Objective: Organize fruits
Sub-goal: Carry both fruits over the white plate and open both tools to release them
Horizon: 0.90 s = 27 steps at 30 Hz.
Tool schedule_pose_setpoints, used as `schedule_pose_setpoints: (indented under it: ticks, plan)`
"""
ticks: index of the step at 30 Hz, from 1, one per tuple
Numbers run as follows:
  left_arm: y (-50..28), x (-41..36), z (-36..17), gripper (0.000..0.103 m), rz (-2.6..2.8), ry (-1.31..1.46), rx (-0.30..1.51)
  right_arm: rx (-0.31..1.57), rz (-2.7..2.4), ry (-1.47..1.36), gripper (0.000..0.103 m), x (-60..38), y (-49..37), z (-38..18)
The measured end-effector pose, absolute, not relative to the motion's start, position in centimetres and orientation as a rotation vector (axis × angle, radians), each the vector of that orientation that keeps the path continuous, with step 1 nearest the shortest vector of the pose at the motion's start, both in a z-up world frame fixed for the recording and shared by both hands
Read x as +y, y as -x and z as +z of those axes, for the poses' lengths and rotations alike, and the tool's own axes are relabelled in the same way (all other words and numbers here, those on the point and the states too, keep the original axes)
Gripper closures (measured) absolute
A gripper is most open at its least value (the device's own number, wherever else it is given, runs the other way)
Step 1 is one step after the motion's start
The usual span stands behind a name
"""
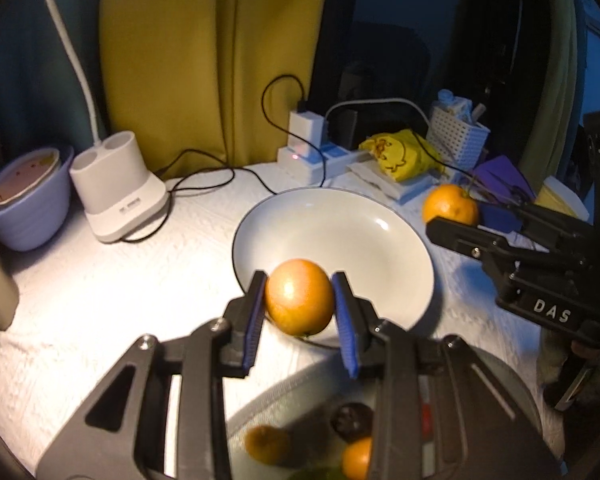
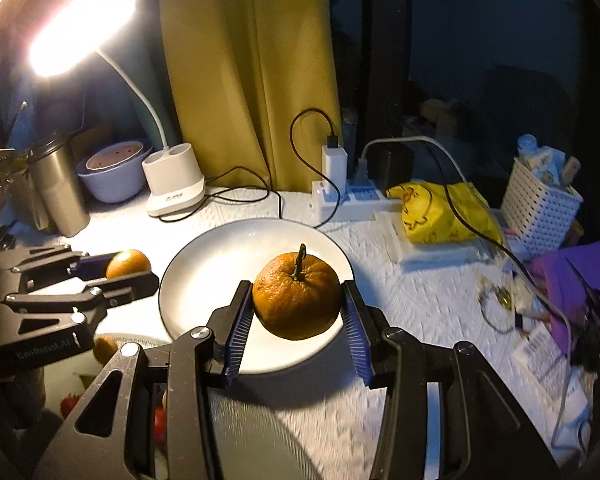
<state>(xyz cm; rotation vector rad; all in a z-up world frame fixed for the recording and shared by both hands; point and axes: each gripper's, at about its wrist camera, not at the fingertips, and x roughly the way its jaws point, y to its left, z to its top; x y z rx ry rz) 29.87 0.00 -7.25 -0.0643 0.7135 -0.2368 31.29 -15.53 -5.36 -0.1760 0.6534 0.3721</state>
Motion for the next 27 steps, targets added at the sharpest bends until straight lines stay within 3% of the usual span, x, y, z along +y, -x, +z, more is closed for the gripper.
schedule_pose_setpoints:
  ticks: [16, 27]
  plan:
    - [-37.0, 0.7, -9.6, 0.07, -0.235, 0.125, 0.798, 0.711, 0.419, 0.114, 0.057, -13.3, -39.4, -8.4]
    - [-37.9, 1.3, -10.3, 0.069, -0.236, 0.166, 0.833, 0.772, 0.466, 0.048, 0.057, -12.3, -41.8, -10.3]
